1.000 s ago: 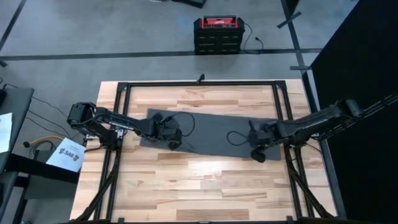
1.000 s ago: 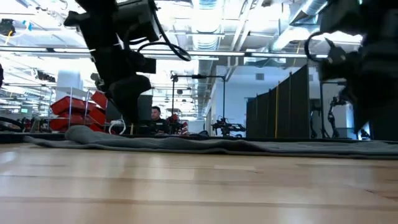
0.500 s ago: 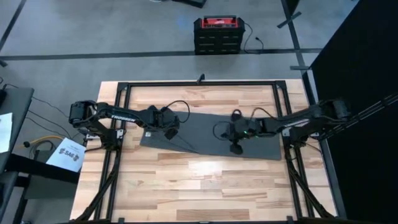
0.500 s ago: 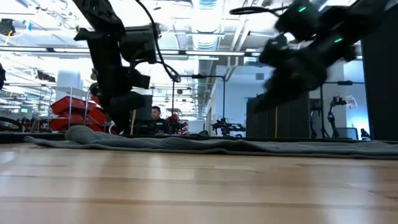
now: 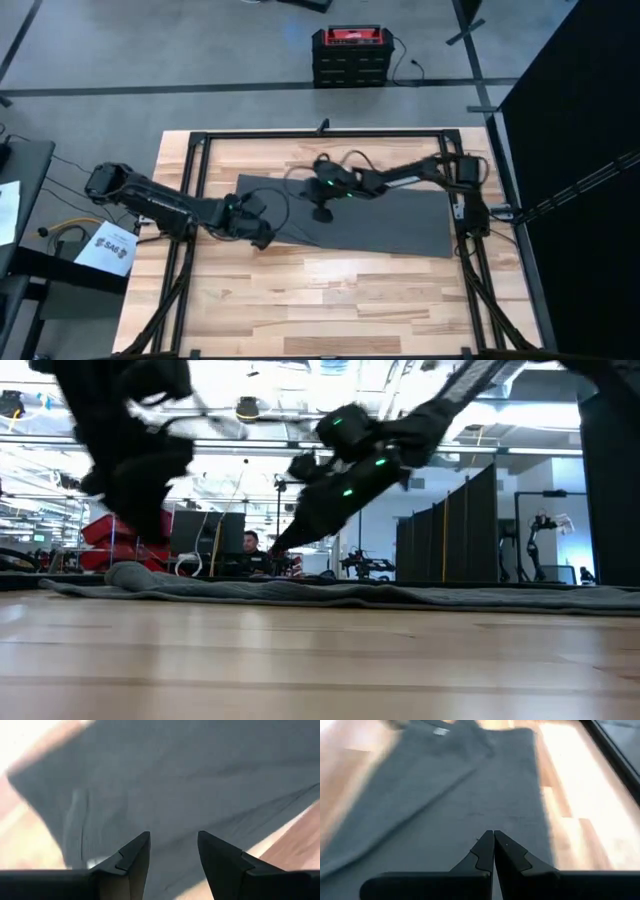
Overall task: Roll towel
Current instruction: Fold the gray towel
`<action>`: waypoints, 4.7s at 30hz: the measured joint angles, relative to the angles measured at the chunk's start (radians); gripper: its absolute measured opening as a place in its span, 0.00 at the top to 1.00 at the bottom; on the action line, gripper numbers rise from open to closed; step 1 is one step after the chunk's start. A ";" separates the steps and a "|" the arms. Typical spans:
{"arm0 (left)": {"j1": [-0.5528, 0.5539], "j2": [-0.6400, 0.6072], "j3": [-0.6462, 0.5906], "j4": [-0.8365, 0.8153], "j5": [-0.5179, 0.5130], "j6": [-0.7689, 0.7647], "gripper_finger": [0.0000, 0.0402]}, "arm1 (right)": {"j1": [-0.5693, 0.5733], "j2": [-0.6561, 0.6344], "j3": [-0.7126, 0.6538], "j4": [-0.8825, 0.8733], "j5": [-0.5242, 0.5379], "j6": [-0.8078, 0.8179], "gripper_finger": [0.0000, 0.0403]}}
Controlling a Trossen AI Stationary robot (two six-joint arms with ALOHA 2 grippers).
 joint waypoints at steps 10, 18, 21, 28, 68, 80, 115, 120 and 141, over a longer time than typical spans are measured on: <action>-0.020 0.001 -0.151 -0.001 0.060 -0.158 0.62 | -0.008 0.311 0.461 -0.200 -0.109 0.060 1.00; -0.035 0.001 -0.151 0.002 0.059 -0.150 0.62 | -0.018 0.485 0.749 -0.371 -0.122 0.119 1.00; -0.056 0.001 -0.153 0.000 0.059 -0.163 0.62 | -0.029 0.489 0.753 -0.384 -0.113 0.122 1.00; -0.092 -0.005 -0.262 0.095 0.057 -0.231 0.62 | -0.054 0.487 0.755 -0.400 -0.112 0.149 1.00; -0.137 -0.004 -0.283 0.103 0.036 -0.273 0.62 | -0.071 0.514 0.765 -0.376 -0.096 0.220 1.00; -0.137 -0.005 -0.283 0.101 0.036 -0.273 0.62 | -0.086 0.497 0.761 -0.362 -0.077 0.221 1.00; 0.556 -0.322 -0.171 0.228 0.141 0.446 0.62 | 0.091 0.007 -0.124 -0.062 -0.141 0.376 1.00; 0.620 -0.232 -0.171 0.226 0.157 0.461 0.62 | 0.096 0.010 -0.128 -0.055 -0.133 0.369 1.00; 0.588 -0.141 -0.170 -0.290 0.244 0.310 0.62 | 0.050 0.013 -0.129 -0.047 -0.133 0.357 1.00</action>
